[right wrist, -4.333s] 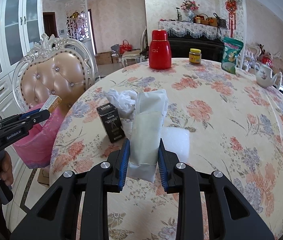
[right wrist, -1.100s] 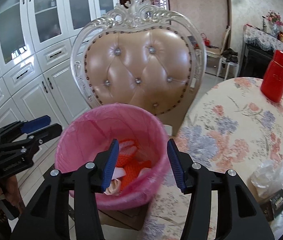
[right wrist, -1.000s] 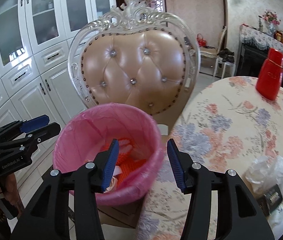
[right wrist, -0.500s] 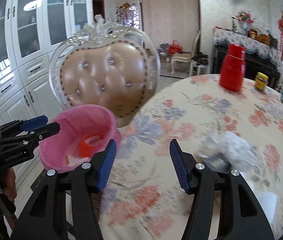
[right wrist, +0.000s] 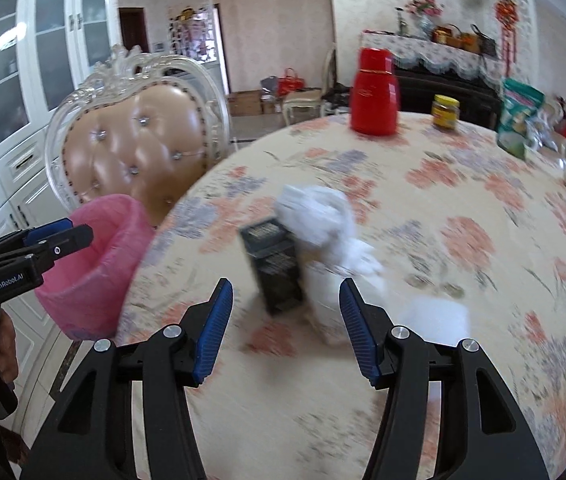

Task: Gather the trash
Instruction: 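Move both open tools back to the table toward the black box and foam block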

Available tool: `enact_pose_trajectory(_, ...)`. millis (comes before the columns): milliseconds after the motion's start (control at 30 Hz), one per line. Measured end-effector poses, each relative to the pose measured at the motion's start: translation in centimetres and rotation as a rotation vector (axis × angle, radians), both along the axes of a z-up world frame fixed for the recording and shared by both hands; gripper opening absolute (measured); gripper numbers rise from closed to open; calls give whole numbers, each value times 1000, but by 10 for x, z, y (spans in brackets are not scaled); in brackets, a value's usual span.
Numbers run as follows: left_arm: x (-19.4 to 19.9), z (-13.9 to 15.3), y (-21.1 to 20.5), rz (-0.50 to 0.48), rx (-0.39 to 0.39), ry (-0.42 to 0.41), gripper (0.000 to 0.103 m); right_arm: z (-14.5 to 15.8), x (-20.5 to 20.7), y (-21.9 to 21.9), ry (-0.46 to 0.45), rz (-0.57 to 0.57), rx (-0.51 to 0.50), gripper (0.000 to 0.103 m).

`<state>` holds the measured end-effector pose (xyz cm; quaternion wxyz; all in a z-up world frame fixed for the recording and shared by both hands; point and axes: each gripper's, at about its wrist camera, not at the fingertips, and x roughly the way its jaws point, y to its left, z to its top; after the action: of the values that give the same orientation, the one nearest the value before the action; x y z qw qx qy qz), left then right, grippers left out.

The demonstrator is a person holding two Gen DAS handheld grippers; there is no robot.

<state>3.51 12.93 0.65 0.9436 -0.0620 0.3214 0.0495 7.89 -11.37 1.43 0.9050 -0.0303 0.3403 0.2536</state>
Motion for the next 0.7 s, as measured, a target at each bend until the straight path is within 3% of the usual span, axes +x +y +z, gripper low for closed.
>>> enact_pose_trajectory(233, 19, -8, -34, -60, -5, 17, 62, -15, 6, -37, 31, -59, -2, 55)
enact_pose_trajectory(467, 40, -22, -61, -111, 3, 44, 63, -29, 12, -56, 60, -92, 2, 64)
enact_pose_trajectory(567, 49, -28, -71, -132, 4, 50, 71, -34, 16, -60, 72, -102, 3, 67)
enact_pose_trajectory(700, 61, -35, -78, -149, 7, 64, 71, -36, 19, -64, 65, -114, 6, 72)
